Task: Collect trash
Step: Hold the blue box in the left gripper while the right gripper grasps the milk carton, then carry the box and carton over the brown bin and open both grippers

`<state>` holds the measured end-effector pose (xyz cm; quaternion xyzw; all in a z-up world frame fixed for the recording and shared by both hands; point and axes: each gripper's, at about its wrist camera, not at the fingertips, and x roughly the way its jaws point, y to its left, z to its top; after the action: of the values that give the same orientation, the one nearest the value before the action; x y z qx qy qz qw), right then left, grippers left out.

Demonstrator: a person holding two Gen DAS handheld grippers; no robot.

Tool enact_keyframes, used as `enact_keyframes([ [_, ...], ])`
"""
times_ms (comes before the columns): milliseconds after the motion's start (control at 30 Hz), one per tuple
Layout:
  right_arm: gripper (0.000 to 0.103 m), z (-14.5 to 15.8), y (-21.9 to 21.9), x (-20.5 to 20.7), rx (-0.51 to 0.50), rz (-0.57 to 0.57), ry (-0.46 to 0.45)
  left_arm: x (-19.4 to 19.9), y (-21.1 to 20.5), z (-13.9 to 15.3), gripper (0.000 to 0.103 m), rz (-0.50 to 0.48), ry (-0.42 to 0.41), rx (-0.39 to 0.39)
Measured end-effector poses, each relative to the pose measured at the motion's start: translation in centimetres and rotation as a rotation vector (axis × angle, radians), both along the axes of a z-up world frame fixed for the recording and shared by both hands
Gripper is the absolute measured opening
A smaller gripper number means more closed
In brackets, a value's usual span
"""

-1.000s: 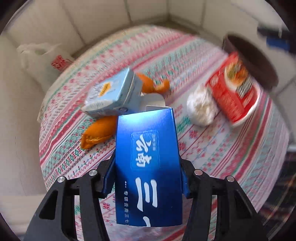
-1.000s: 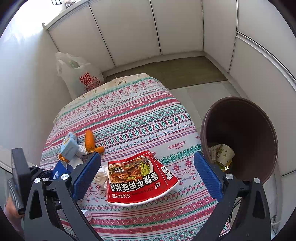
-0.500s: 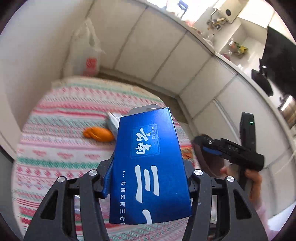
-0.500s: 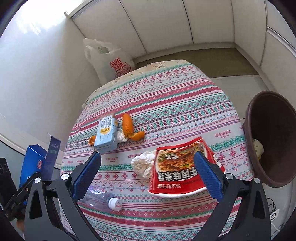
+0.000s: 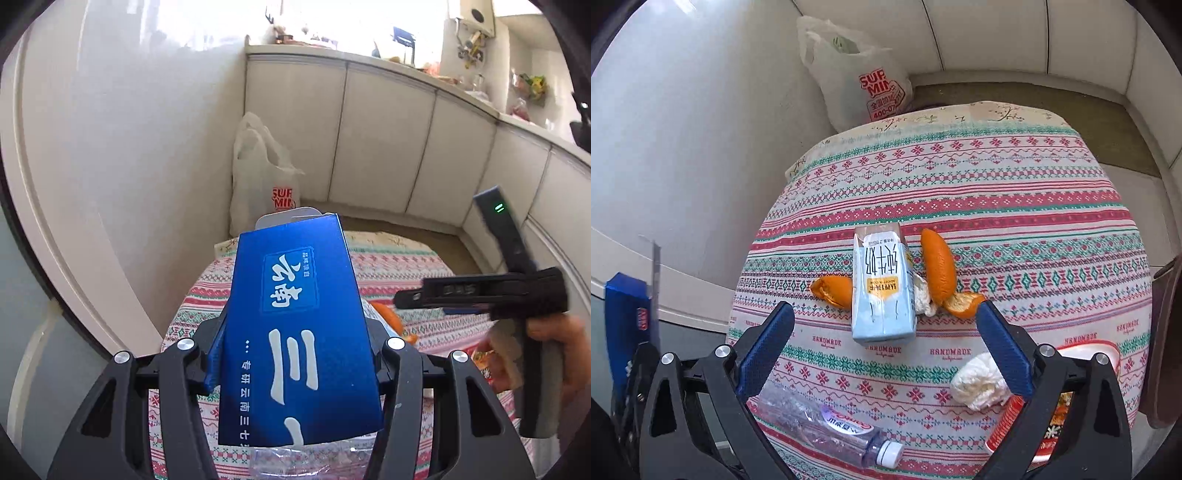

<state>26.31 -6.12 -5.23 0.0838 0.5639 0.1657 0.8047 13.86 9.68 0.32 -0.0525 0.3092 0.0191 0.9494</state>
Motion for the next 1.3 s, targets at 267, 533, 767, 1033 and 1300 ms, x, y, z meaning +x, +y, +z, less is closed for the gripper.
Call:
enact_keyframes([
  [267, 0.086, -3.9, 3.1, 2.6, -0.074, 0.039, 0.095, -0.8, 2.0, 0.8, 0.054, 0.061, -0.029, -0.049],
  [533, 0.08, -6.7, 5.9, 3.2, -0.118, 0.085, 0.131, -0.8, 2.7, 1.0, 0.054, 0.074, -0.032, -0.061],
  [767, 0.061, -8.2, 6.0, 3.9, -0.124, 0.058, 0.15, -1.0, 2.8, 1.3, 0.054, 0.07, -0.036, -0.058],
  [1033, 0.054, -6.8, 5.0, 3.4, -0.09, 0.033, 0.113, -1.2, 3.0, 1.3, 0.054, 0.059, -0.039, -0.069],
  [1300, 0.055, -1.1, 3.5, 1.2, -0.092, 0.031, -0.009, -2.0, 3.2, 1.6, 0.054, 0.047, -0.068, -0.108],
])
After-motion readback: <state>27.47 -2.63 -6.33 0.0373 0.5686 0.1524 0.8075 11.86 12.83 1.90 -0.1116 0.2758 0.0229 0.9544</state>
